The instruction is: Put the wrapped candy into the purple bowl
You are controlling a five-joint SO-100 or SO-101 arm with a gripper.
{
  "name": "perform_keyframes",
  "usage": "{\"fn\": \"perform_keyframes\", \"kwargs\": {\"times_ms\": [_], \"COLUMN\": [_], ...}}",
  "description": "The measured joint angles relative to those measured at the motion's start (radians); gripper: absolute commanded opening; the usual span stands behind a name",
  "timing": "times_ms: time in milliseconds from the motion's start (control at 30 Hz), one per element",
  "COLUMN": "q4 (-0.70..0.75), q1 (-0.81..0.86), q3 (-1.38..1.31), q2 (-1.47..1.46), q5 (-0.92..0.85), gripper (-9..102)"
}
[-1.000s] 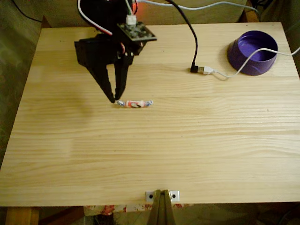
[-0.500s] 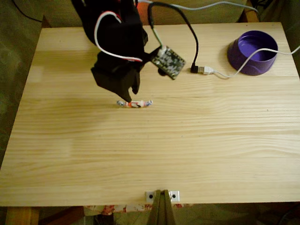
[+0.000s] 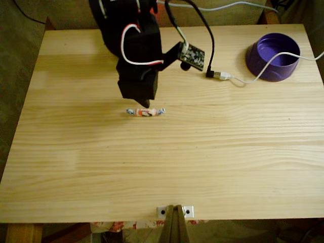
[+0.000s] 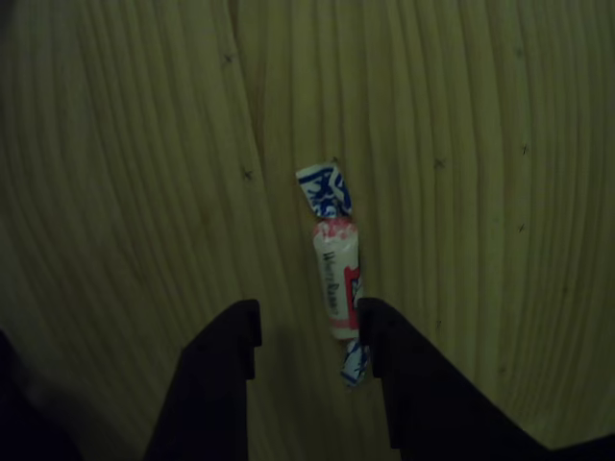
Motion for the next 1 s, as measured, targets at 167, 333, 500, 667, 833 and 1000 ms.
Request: {"fn": "perform_keyframes", "kwargs": {"times_ms": [167,333,500,667,833,1000], "q4": [-0.057,-0.080,-0.100,-0.112,-0.117,-0.152], "q1": [0.032,0.072,0.114,0.109,0.092,0.091], "q3": [0.000,-0.034,-0.066,-0.067,-0.069,-0.071], "q2": [-0.084,-0.172,-0.232,-0.258,-0.279,-0.304], "q5": [-0.011,-0.048,-0.063,-0.063,-0.049,-0.048], "gripper": [20,21,21,23,25,27]}}
